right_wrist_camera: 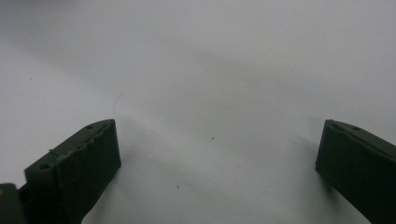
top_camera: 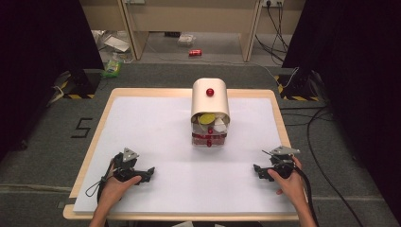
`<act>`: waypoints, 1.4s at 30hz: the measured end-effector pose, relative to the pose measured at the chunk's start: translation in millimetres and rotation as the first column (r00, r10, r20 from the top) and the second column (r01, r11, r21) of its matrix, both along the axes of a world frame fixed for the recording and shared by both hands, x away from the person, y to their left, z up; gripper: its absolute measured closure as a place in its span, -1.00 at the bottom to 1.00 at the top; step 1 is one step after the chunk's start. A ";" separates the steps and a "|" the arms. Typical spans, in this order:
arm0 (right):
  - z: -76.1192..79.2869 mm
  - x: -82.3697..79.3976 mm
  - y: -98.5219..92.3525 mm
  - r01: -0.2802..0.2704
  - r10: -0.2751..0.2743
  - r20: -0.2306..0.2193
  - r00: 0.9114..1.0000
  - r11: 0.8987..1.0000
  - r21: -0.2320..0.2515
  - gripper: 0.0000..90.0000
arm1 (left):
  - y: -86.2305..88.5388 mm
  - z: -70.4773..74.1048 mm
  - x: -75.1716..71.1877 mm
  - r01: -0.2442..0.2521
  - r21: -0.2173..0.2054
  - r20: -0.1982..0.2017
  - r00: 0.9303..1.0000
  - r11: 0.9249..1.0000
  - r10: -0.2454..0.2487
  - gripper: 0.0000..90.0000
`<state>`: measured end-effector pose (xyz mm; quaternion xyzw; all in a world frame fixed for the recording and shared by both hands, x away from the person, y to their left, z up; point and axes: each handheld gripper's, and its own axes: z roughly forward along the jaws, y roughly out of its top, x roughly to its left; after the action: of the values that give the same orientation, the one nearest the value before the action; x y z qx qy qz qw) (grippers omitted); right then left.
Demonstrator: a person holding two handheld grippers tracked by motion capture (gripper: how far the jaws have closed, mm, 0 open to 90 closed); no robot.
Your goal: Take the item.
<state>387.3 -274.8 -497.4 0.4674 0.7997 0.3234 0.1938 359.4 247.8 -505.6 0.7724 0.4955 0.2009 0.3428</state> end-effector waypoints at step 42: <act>77.8 -29.3 82.3 -0.254 0.237 0.263 0.935 0.967 0.030 -0.66 | 0.1 0.0 0.1 0.000 -0.001 -0.001 1.000 1.000 0.000 -1.00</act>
<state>358.0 -192.5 -419.5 0.3238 0.8090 0.4283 0.2391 359.5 247.9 -505.6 0.7723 0.4957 0.2003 0.3431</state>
